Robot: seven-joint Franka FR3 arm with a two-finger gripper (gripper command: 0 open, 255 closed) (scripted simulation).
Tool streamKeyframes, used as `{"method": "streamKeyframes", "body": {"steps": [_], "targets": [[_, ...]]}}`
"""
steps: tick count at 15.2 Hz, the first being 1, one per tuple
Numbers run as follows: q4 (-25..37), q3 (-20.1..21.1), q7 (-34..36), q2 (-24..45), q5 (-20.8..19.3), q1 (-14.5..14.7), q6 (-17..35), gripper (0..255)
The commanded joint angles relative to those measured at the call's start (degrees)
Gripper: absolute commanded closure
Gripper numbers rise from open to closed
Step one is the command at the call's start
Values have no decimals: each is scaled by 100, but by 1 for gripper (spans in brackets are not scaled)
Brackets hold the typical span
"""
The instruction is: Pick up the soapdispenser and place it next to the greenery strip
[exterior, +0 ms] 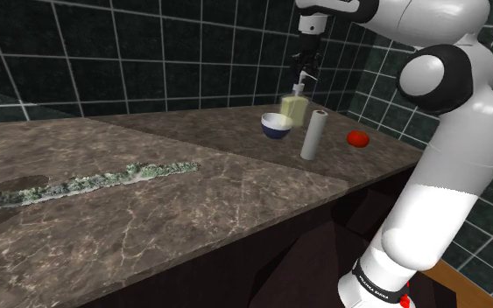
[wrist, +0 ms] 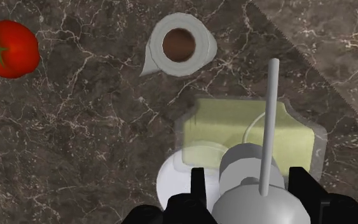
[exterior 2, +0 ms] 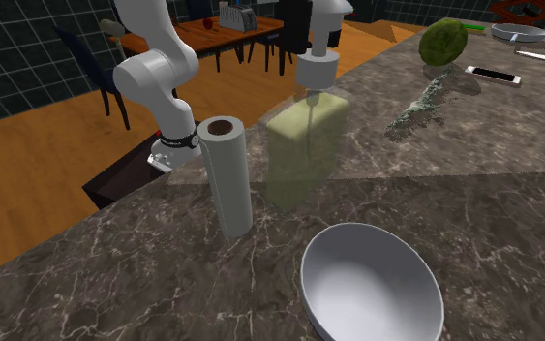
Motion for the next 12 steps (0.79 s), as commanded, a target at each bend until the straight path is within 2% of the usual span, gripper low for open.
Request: {"method": "streamKeyframes", "body": {"steps": [1,6,12], "targets": [[-345,146,310,-311,-122,177,20,255],[-932,564,1075,-845,-277,535,-5,255],[-1356,1088,1965,-1247,-301,903,-100,255]]}}
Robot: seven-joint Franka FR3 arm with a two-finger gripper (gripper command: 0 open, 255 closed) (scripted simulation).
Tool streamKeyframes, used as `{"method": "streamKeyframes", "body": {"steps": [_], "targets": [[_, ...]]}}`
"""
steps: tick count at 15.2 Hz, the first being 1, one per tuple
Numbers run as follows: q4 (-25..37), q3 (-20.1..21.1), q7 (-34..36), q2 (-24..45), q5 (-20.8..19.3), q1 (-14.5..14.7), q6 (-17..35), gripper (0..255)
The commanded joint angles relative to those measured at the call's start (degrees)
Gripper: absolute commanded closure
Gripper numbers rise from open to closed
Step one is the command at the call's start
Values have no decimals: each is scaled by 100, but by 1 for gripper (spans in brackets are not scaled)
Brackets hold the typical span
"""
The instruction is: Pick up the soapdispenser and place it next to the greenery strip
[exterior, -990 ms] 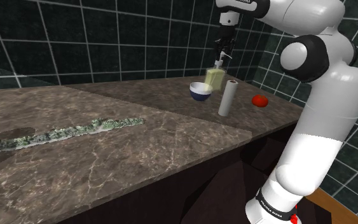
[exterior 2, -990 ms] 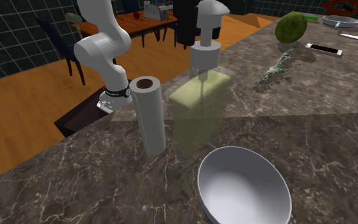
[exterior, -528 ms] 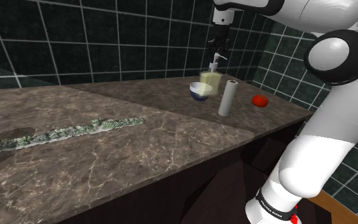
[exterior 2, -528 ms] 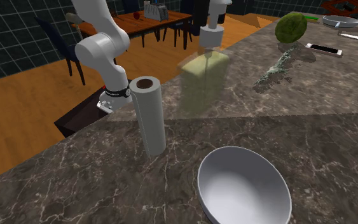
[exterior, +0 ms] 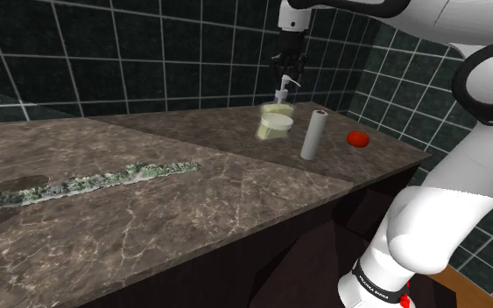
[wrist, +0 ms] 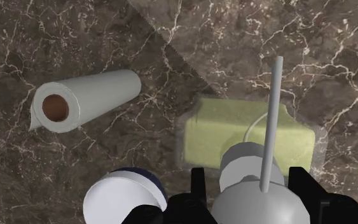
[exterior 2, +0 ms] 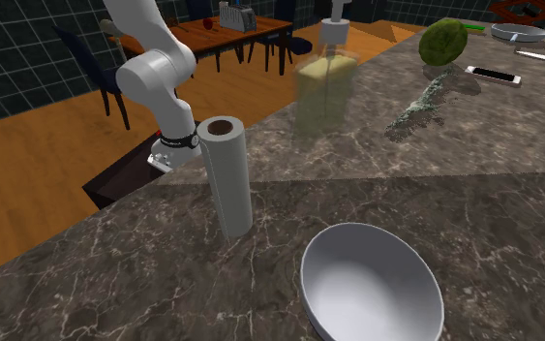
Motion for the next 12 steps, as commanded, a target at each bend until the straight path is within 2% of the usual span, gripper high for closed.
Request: {"method": "streamKeyframes", "body": {"steps": [1,12], "targets": [[-71,175,297,-90,12,117,-58,255],[-93,1138,1882,-145,210,744,-299,255]]}}
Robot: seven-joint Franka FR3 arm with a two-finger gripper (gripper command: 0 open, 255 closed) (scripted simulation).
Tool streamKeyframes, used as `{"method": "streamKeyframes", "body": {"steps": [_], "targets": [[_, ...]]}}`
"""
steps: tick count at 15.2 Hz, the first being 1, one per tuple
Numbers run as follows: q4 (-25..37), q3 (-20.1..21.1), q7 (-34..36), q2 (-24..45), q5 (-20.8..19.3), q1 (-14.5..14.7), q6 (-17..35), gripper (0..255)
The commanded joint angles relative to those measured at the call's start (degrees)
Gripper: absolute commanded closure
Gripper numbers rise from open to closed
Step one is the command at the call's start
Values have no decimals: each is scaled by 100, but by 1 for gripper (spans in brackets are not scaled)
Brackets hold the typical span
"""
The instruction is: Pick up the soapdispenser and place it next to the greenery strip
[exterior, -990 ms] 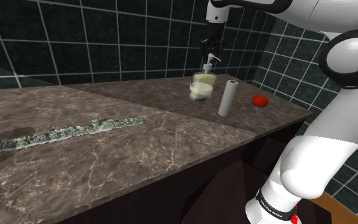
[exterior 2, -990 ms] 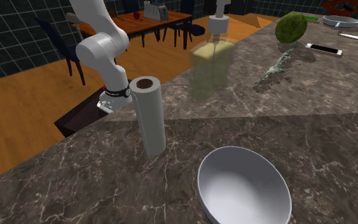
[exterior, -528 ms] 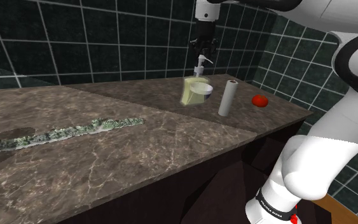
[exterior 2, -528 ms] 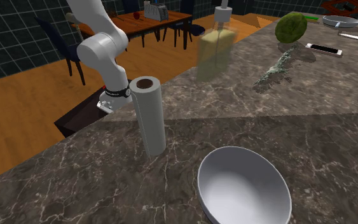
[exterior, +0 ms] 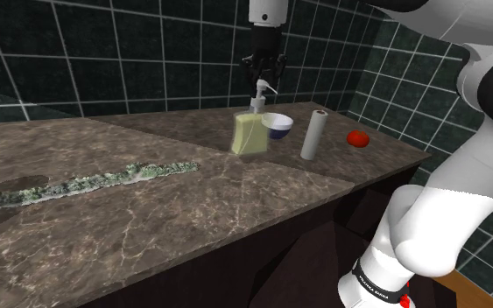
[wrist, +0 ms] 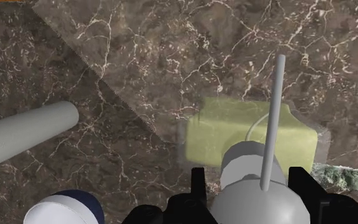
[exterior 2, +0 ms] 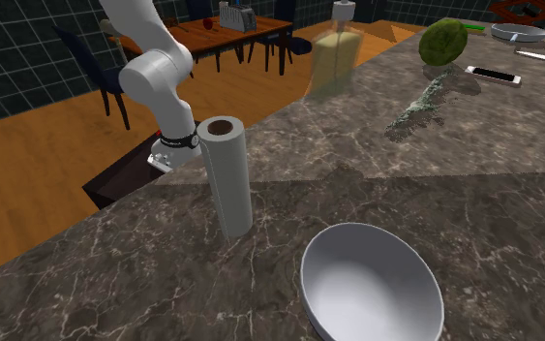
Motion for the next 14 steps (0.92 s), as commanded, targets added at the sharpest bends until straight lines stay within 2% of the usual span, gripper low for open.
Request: {"method": "streamKeyframes", "body": {"steps": [1,8,14], "targets": [[129,188,315,100,42,119,-66,255],[617,786,1323,510,138,530,-255,255],[1367,1273,2196,1133,104,933,-482,255]]}}
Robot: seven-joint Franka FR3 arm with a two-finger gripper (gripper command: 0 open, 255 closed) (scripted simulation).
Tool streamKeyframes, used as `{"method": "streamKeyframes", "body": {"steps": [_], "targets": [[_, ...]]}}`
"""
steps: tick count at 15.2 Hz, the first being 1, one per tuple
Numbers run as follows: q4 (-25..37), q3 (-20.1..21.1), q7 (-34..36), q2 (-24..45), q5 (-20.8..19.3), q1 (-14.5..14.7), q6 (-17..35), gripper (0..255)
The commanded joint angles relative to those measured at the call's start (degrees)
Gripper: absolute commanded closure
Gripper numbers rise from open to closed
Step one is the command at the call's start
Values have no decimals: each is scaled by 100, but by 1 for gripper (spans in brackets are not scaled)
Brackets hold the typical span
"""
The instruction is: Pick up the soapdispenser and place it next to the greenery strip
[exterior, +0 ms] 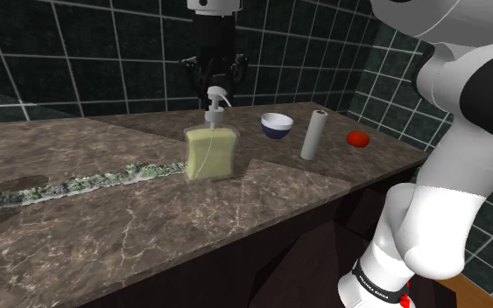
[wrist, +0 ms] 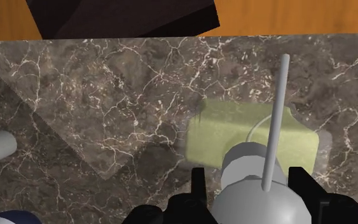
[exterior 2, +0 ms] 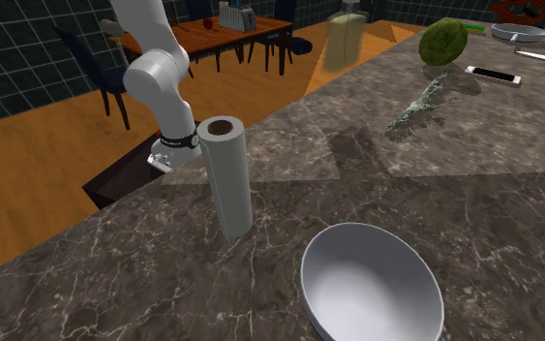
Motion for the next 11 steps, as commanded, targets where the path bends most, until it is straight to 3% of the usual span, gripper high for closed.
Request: {"method": "streamKeyframes", "body": {"steps": [1,4,11], "targets": [[286,163,313,255,-36,153,-67,255],[996,433,843,817,-166,471,-291,255],[10,387,840,493,-57,408,388,255]]}}
